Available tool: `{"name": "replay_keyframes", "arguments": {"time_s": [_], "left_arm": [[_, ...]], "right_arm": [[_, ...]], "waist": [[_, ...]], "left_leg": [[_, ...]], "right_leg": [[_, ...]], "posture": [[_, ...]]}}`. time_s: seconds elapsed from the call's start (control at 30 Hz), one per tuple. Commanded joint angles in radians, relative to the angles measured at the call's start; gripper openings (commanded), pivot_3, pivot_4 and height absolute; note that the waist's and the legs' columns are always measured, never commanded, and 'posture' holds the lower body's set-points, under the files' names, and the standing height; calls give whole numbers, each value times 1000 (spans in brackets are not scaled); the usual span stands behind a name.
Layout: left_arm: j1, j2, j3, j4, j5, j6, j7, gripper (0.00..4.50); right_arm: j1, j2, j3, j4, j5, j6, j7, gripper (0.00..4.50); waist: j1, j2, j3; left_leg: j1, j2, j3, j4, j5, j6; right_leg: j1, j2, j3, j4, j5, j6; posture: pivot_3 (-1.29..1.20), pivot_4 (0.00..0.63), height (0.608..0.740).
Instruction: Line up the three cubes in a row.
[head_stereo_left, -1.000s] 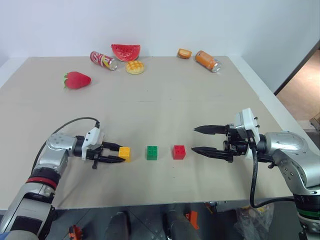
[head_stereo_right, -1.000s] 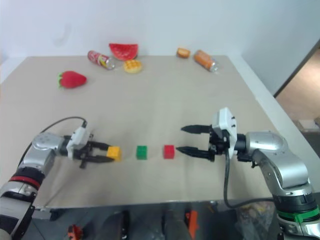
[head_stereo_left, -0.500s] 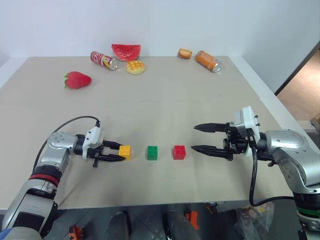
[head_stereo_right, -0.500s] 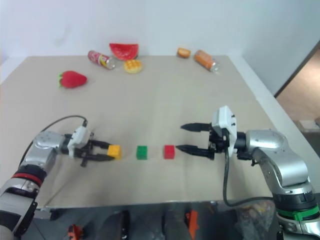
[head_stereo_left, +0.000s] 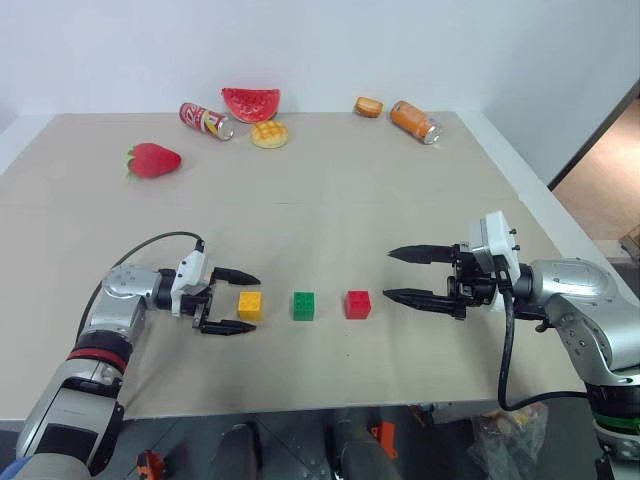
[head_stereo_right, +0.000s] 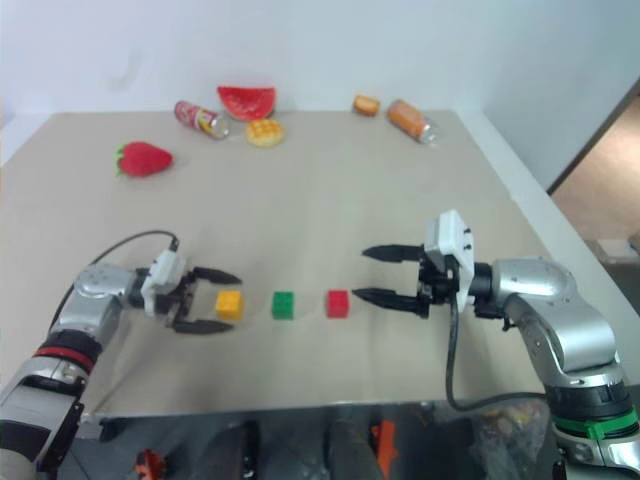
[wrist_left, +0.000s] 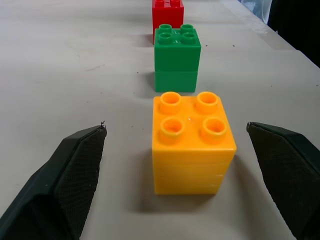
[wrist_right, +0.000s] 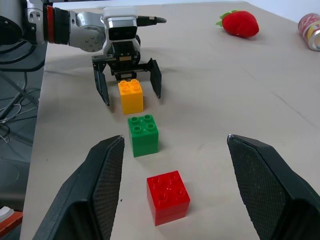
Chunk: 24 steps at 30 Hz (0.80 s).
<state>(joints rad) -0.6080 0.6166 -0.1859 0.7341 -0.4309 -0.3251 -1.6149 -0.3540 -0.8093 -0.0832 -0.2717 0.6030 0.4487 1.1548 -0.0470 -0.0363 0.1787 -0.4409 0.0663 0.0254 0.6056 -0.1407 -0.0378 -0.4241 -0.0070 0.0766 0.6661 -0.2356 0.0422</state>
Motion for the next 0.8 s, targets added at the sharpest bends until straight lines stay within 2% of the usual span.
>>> {"name": "replay_keyframes", "arguments": {"time_s": [0.03,0.2,0.3,0.37,0.5,0.57,0.63,0.8], "left_arm": [[38,72,12,-58,-12,14,0,4466],[120,188,27,-111,-30,17,0,4466],[142,241,153,-80,-47,123,70,4466],[148,238,243,-138,-117,333,224,4466],[197,183,398,-306,-150,583,633,4466],[244,117,482,-439,-172,643,823,4466],[297,58,541,-571,-236,723,916,4466],[399,-108,625,-776,-289,748,1117,4466]], "right_arm": [[-27,2,-8,-5,6,-13,8,3393],[-36,1,-8,1,8,-15,16,3393],[-46,14,-7,14,-10,-32,-4,3393],[-48,31,-6,38,-36,-43,-42,3393],[-60,109,-31,187,-121,-109,-174,3393],[-73,159,-44,283,-190,-175,-279,3393],[-92,208,-59,370,-234,-208,-380,3393],[-126,322,-95,480,-294,-282,-577,3393]], "waist": [[-1,0,0],[0,0,0],[1,0,0],[1,0,0],[3,-1,0],[2,-1,0],[2,-1,0],[1,-1,0]], "left_leg": [[0,0,0,0,0,0],[0,0,0,-1,0,0],[0,1,0,-1,0,0],[0,1,0,-1,0,0],[1,1,0,0,0,0],[1,1,1,1,0,0],[1,0,2,1,0,0],[1,1,1,-1,0,0]], "right_leg": [[0,0,0,0,0,0],[0,0,0,0,-1,-1],[0,-1,0,0,-1,-1],[-1,0,-1,0,0,-1],[0,-1,-1,0,0,-1],[1,-2,-1,0,1,0],[1,-3,-1,0,1,2],[0,-1,-1,0,3,4]], "posture": [[0,150,740],[0,150,740],[0,150,740],[0,150,740],[0,150,740],[0,150,740],[0,150,740],[0,150,740]]}}
